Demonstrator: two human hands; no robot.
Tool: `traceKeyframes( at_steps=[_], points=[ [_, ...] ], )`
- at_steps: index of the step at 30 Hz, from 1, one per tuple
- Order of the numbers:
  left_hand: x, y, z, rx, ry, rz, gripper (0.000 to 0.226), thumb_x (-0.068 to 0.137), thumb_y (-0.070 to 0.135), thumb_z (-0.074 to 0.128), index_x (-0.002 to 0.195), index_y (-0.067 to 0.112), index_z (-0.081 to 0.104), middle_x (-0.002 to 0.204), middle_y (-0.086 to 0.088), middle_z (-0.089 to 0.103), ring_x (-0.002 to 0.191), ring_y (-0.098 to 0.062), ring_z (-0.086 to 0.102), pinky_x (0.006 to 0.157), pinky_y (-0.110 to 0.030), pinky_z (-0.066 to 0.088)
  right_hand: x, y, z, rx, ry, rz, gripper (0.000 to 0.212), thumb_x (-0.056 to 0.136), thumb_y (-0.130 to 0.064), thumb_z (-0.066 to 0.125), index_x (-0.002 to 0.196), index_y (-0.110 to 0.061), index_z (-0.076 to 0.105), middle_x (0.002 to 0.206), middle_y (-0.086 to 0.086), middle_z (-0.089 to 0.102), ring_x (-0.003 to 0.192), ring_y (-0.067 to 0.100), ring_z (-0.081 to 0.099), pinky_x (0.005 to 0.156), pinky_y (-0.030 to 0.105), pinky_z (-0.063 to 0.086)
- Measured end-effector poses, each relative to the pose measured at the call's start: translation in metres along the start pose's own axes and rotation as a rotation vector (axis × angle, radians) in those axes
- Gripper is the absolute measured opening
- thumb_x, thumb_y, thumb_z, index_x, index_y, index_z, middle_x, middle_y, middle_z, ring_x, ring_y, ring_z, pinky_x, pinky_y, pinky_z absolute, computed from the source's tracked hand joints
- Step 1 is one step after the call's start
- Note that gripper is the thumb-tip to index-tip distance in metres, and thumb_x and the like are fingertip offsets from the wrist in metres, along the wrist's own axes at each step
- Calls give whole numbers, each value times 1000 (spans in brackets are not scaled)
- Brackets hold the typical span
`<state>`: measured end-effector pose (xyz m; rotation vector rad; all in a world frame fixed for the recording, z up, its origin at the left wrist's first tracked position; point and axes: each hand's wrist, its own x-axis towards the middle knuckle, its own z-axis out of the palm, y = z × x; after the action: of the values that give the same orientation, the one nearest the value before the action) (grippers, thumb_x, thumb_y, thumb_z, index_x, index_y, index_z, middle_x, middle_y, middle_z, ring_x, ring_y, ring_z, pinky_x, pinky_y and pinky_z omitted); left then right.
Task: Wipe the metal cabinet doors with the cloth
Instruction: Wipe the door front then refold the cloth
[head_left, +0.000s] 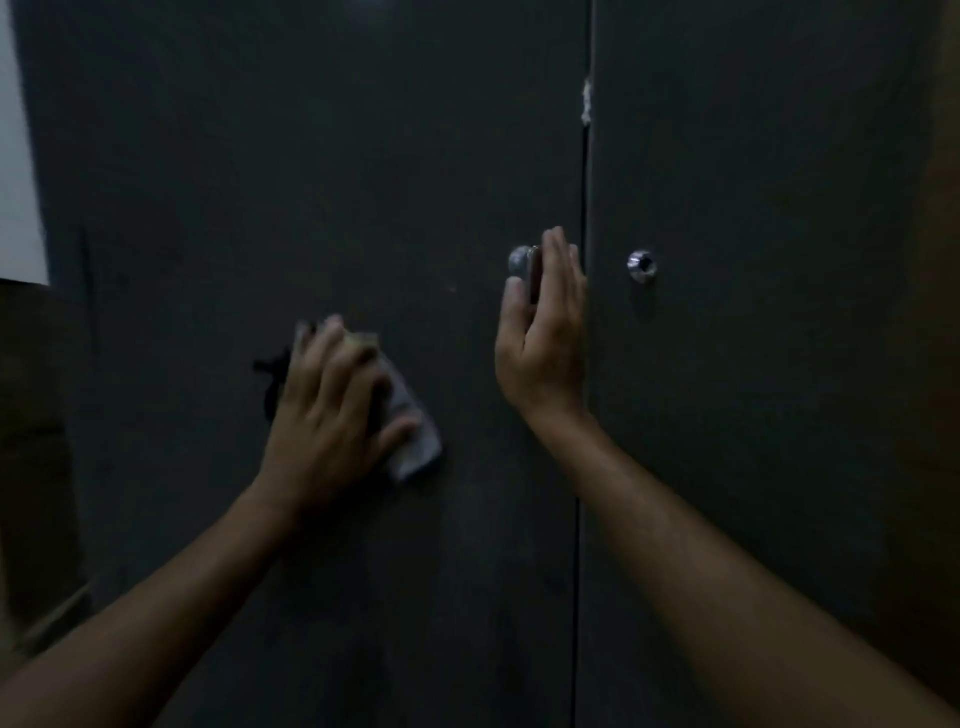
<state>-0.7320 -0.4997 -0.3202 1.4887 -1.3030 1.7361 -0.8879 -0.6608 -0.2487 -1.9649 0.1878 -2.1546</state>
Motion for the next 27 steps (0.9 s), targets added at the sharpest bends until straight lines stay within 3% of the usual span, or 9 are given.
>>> traceKeyframes(
  at_steps=[3, 7, 9, 12, 14, 16, 19, 22, 27],
  points=[
    [-33, -51, -32, 133, -33, 23, 51, 105, 52, 57, 114, 3, 64, 136, -20, 66, 145, -44, 43, 125, -68, 20, 9, -11, 14, -64, 31, 98, 55, 107, -23, 39, 157, -2, 30, 163, 17, 33, 154, 30, 24, 125, 49, 24],
    [55, -115, -53, 169, 104, -480, 52, 109, 50, 47, 125, 3, 62, 160, -22, 45, 154, -55, 22, 126, -67, 12, 6, -13, 17, -143, 43, 107, 53, 109, -25, 35, 158, -5, 29, 163, 15, 34, 155, 30, 21, 124, 49, 26],
    [110, -115, -47, 144, 106, -577, 58, 111, 50, 37, 140, 4, 57, 167, -21, 33, 157, -52, 14, 127, -66, 5, 6, -12, 15, -169, 25, 102, 52, 110, -25, 33, 158, -6, 28, 163, 14, 33, 156, 28, 19, 125, 48, 23],
    [115, -75, -25, 83, -93, -205, 70, 108, 52, 35, 159, 3, 38, 173, -19, 20, 162, -40, 8, 130, -57, -4, 7, -10, 15, -190, 21, 81, 52, 109, -23, 32, 157, -4, 29, 163, 15, 33, 156, 29, 19, 127, 47, 21],
    [66, -54, -25, 79, -255, 144, 77, 107, 56, 33, 163, 3, 32, 174, -17, 17, 162, -36, 11, 131, -55, 3, 7, -11, 16, -187, 39, 81, 52, 108, -22, 32, 156, -2, 31, 161, 16, 36, 155, 32, 22, 126, 47, 22],
    [13, -64, -36, 117, -318, 318, 78, 108, 58, 36, 163, 4, 30, 173, -16, 21, 162, -32, 15, 131, -54, 13, 6, -13, 18, -176, 48, 92, 51, 108, -22, 32, 155, -2, 33, 160, 17, 38, 154, 33, 24, 125, 48, 24],
    [2, -106, -56, 156, -268, 117, 85, 106, 64, 33, 162, -1, 28, 173, -19, 16, 164, -26, 4, 132, -48, 5, 7, -13, 17, -168, 54, 92, 49, 108, -21, 34, 154, -2, 35, 159, 17, 40, 153, 33, 26, 124, 49, 27],
    [71, -131, -63, 181, -234, -138, 90, 105, 65, 30, 165, 0, 14, 175, -19, 1, 163, -27, -7, 131, -42, -9, 7, -13, 17, -159, 49, 111, 50, 109, -23, 33, 154, -3, 35, 159, 15, 40, 154, 31, 25, 125, 47, 25],
    [220, -81, -25, 123, -222, -110, 87, 105, 64, 20, 166, 2, 14, 175, -20, 2, 163, -33, -4, 129, -47, -11, 11, -13, 13, -97, -3, 140, 48, 108, -25, 34, 153, -8, 38, 161, 10, 38, 156, 22, 20, 126, 48, 22]
  ],
)
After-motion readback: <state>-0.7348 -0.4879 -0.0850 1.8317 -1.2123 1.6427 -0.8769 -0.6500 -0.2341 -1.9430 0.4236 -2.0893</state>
